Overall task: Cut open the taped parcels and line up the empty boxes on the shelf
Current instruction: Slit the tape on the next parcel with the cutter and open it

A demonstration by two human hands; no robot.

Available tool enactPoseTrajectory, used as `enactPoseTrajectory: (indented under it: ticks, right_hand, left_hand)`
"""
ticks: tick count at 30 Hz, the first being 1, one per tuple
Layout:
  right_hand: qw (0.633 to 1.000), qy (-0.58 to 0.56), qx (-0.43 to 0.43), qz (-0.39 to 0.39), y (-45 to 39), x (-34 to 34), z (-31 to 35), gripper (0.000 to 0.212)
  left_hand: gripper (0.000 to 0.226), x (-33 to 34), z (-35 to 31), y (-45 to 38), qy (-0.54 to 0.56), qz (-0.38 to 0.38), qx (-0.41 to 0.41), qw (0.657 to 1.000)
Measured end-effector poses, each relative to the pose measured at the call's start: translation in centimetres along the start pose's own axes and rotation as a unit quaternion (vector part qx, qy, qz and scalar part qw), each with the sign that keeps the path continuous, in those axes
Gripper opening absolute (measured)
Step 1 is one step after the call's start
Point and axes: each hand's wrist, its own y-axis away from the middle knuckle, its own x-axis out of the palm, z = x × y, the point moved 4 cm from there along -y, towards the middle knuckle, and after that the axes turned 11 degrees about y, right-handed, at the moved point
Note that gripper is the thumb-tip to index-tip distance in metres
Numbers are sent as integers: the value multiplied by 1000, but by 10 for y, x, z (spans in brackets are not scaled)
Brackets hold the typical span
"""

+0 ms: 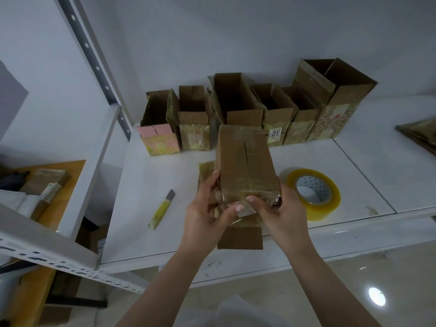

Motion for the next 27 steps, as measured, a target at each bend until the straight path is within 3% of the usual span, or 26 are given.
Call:
enactPoseTrajectory:
  ticks: [4,7,10,14,22,27]
  right_hand:
    - [999,-38,-2,-7,-7,-19,11,59]
    - [997,-77,1,-6,-7,-28,22,45]
    - [997,-79,10,-10,-6,-35,29,36]
    - [999,-49,9,-22,-6,-40,34,38]
    - [999,-25,21,-27,-6,-45,32,45]
    - [1000,18,0,-2,-8,-44,24,64]
  left_hand:
    - [52,-3,-8,-11,30,10,20,999]
    - [62,3,-11,-19,33,35,35,998]
    - [60,10,-16,-23,-9,8,40,999]
    - [54,17,-23,-25,-81,-20,27,996]
    - [61,12,-32,-34,-99,7,31,995]
    - [70,7,-27,-35,-21,87,12,996]
